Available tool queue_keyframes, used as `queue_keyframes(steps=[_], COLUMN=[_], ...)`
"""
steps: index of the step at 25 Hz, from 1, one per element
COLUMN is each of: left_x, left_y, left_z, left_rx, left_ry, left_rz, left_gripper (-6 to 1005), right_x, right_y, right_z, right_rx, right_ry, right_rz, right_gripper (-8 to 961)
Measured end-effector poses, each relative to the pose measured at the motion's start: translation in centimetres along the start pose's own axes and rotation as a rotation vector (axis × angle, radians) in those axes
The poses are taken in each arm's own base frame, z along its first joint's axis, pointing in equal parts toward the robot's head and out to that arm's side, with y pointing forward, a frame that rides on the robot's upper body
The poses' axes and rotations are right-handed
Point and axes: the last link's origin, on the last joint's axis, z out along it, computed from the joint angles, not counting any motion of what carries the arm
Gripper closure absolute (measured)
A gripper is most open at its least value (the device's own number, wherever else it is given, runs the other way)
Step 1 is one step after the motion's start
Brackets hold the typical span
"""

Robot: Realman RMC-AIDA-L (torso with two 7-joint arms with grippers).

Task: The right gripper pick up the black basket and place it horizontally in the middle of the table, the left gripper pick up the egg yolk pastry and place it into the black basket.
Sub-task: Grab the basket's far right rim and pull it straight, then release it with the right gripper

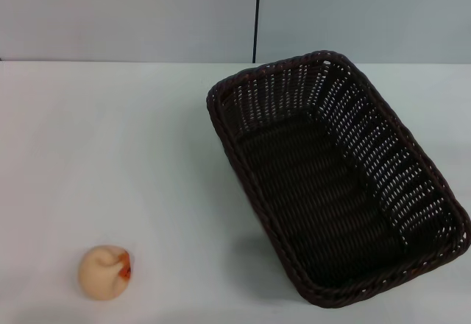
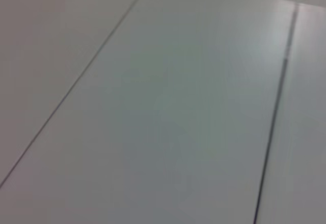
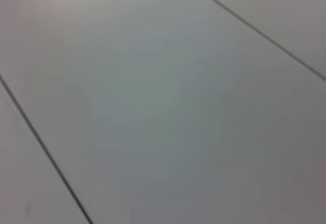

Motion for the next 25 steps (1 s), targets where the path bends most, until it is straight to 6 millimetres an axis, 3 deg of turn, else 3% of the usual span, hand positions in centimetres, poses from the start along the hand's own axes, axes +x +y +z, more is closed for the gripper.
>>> queue_keyframes(steps=[7,13,18,22,23,25], left_x=[-1.0,-1.6,-1.7,-1.7,-1.8,-1.8], left_y=[1.4,1.5,1.3,1.1,1.3,1.5], left_z=[0.3,0.4,0.5,0.3,0.3,0.4], left_rx=[-0.002,0.021,0.030,0.033,-0.002,-0.036], left_ry=[0.030,0.015,0.001,-0.008,-0.029,-0.050], left_rz=[0.063,0.003,0.004,-0.007,-0.021,-0.021], left_gripper=[236,448,614,610,609,607], right_x=[0.7,1.3,0.7,-1.0,-1.8,-2.3], right_y=[0.4,1.2,2.3,3.6,4.6,5.4], right_z=[0.1,0.6,2.6,5.4,6.6,7.2], right_rx=[0.003,-0.110,-0.329,-0.492,-0.566,-0.604], right_ry=[0.007,0.128,0.343,0.593,0.724,0.795], right_rz=[0.017,-0.011,-0.020,0.021,0.032,0.035], right_gripper=[234,233,233,233,233,233])
